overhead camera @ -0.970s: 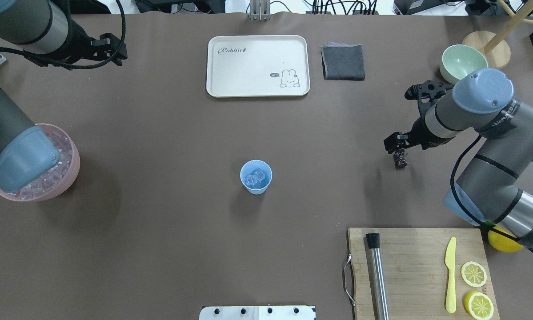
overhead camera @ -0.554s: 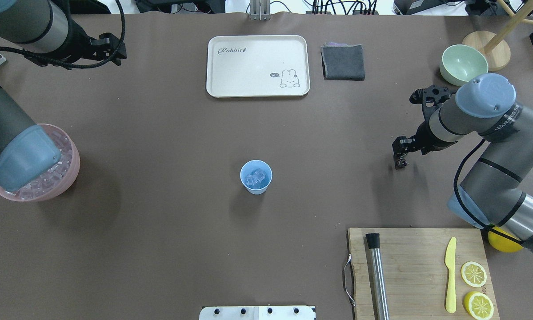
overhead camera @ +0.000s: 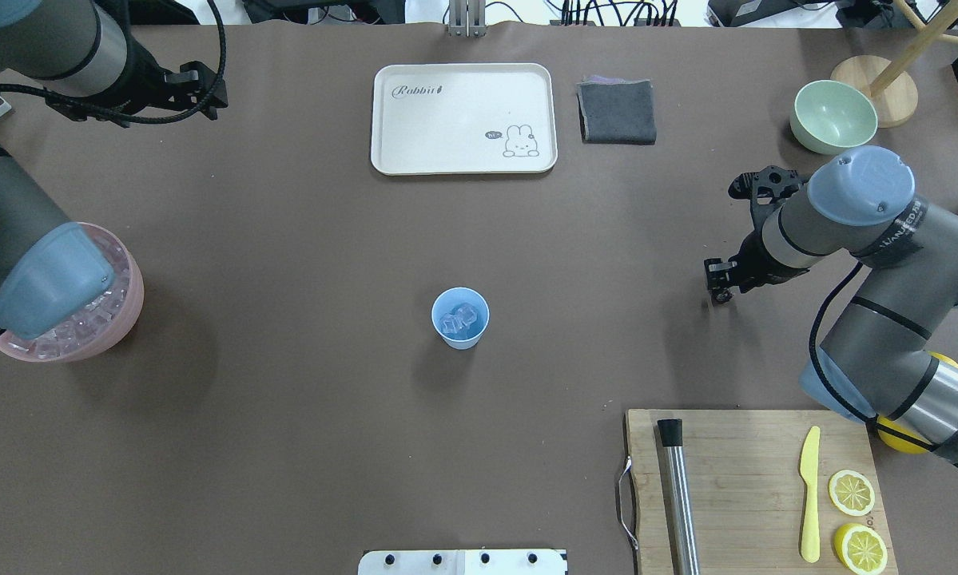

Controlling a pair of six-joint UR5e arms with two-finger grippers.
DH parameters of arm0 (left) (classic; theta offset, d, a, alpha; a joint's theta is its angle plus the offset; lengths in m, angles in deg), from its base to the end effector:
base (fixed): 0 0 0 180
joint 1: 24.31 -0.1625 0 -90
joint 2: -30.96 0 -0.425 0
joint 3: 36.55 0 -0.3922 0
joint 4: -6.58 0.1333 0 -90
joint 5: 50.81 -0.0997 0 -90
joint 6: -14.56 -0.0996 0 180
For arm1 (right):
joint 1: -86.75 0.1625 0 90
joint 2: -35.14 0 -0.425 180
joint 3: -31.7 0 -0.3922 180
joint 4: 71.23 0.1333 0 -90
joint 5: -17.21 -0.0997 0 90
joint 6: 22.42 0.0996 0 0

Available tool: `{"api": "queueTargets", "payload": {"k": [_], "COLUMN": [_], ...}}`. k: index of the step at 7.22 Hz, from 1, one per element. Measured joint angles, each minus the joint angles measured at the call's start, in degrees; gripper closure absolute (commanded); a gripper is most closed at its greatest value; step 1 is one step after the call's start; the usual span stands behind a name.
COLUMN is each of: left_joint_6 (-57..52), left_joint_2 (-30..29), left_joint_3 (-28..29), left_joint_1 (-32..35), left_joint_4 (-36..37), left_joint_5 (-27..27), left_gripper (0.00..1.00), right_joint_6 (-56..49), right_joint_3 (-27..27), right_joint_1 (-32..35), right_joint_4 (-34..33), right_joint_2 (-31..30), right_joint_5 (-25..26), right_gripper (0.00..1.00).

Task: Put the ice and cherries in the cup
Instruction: 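Lower the right gripper onto the dark red cherries and grasp them, then carry the cherries with the right gripper over the light-blue cup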

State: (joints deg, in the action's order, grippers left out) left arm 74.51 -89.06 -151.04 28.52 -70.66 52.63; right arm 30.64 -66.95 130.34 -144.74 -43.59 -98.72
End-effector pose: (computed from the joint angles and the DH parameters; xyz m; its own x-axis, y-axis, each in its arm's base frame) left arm 0.2622 -0.5281 0.2170 0.7314 -0.1586 -0.6632 0.3642 0.9131 0.1833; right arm -0.3620 -0.4685 0.4586 0.7256 -0.0555 0.6859 0.0050 0.9971 0.0754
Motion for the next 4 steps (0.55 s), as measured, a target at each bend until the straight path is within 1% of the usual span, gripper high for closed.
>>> {"api": "queueTargets", "payload": {"k": [1,4], "left_joint_6": [0.0,0.0], "left_joint_2": [-0.1,-0.5], "left_joint_3": [0.0,-0.1], "left_joint_1": [0.0,0.0], "left_joint_4": [0.0,0.0], "left_joint_5": [0.0,0.5], "left_gripper": [0.02,0.02], "right_joint_6": [0.7,1.1], "right_joint_3": [-0.1,-1.1], "right_joint_1": [-0.2,-0.1], "right_joint_4": [0.0,0.0], "right_joint_2": [0.1,0.3], "right_joint_5": [0.0,0.0], "right_gripper": [1.00,1.00]}}
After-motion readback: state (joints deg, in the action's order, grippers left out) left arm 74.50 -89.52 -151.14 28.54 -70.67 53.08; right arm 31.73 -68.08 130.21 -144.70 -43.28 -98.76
